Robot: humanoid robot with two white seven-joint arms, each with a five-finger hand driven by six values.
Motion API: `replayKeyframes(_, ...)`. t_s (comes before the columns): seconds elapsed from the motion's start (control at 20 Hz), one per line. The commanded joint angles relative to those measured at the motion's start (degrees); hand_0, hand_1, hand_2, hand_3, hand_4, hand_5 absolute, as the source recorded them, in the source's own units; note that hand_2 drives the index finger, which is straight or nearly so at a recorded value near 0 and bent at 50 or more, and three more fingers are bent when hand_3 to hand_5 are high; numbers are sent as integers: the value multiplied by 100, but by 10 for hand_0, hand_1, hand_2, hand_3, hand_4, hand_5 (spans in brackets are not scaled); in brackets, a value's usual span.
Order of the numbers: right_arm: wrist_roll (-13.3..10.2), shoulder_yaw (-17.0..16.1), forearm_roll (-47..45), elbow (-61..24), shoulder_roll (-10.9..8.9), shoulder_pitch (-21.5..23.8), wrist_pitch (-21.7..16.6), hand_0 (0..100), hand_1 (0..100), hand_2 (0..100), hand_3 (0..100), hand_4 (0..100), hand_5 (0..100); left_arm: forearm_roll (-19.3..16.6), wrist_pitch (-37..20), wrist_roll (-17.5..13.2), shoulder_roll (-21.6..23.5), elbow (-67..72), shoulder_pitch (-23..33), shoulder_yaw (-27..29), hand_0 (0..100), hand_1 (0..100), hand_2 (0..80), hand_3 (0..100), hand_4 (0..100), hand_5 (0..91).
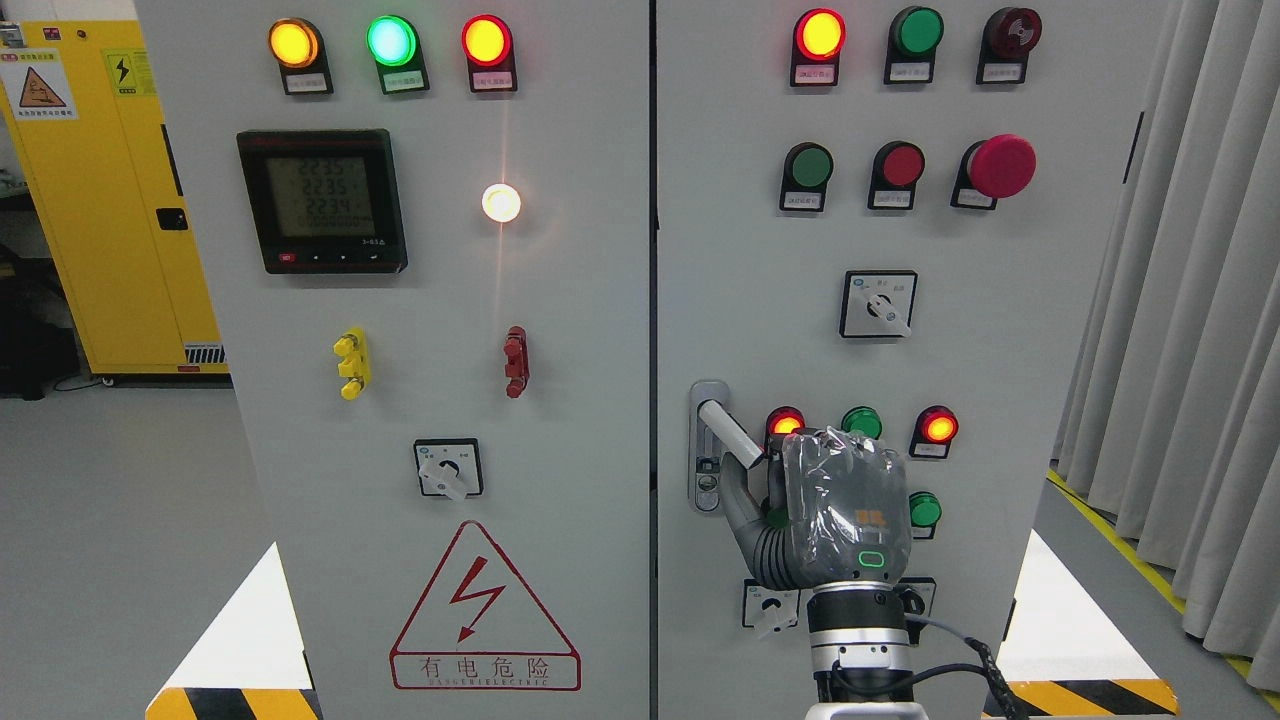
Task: Release door handle
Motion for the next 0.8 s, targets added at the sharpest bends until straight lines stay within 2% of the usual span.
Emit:
replayKeyframes(0.0, 24, -107, -13, -24, -18, -12, -5, 625, 439, 1000, 1000, 1000, 1000, 0, 5, 3, 0, 0, 0, 0, 120, 556, 0, 0, 0, 0)
replayKeyframes(0.75, 24, -107, -30, -33, -18, -48, -14, 641, 432, 1000, 1000, 1000, 1000, 0, 5, 3, 0, 0, 0, 0, 120, 556, 0, 0, 0, 0)
